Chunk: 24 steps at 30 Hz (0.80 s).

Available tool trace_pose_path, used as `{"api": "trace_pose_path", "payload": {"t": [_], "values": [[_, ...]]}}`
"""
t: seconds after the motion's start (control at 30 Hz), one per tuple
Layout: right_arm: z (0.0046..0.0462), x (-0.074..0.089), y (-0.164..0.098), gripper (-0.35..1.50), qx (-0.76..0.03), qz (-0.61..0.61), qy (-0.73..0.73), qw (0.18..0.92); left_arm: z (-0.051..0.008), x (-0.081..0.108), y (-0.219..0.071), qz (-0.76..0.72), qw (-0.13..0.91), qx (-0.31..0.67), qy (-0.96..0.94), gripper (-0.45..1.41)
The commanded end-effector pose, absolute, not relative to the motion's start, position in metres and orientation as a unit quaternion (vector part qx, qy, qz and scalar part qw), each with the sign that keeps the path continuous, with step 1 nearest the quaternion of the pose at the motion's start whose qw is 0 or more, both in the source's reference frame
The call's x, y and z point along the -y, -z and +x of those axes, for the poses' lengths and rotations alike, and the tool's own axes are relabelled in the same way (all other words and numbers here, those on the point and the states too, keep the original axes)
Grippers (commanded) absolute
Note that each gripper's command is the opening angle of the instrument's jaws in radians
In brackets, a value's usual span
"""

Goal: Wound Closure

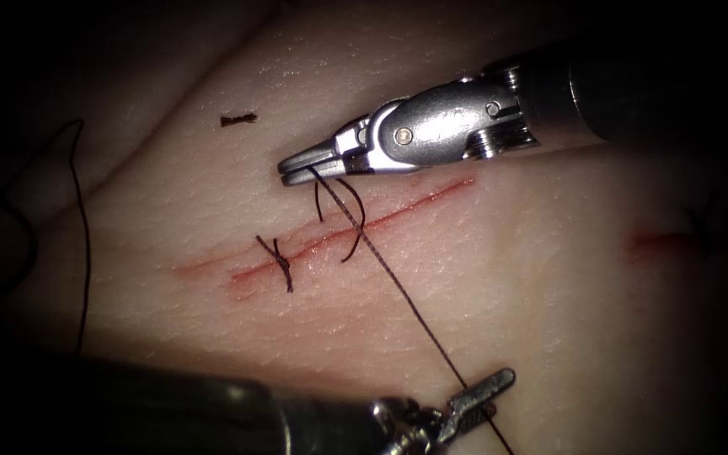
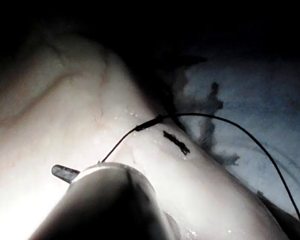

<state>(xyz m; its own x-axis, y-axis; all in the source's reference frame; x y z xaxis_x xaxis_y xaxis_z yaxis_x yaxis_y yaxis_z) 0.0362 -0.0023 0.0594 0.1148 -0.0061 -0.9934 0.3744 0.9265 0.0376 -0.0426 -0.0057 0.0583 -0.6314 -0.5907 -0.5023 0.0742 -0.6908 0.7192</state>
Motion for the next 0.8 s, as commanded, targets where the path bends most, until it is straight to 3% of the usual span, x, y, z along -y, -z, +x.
{"api": "trace_pose_path", "payload": {"t": [0.03,0.13,0.4,0.8], "values": [[0.0369,0.003,-0.06,-0.35,-0.653,0.141,0.13,0.732,-0.0432,0.006,-0.059,0.38,0.198,0.339,0.838,0.32],[0.0369,0.003,-0.06,-0.35,-0.653,0.141,0.13,0.732,-0.0435,0.006,-0.059,0.385,0.199,0.339,0.835,-0.45],[0.0361,0.003,-0.06,-0.35,-0.653,0.146,0.133,0.731,-0.0405,0.006,-0.058,0.397,0.196,0.328,0.834,-0.45],[0.0342,0.004,-0.059,-0.35,-0.654,0.152,0.133,0.729,-0.0293,0.008,-0.053,0.365,0.17,0.324,0.856,-0.45]]}}
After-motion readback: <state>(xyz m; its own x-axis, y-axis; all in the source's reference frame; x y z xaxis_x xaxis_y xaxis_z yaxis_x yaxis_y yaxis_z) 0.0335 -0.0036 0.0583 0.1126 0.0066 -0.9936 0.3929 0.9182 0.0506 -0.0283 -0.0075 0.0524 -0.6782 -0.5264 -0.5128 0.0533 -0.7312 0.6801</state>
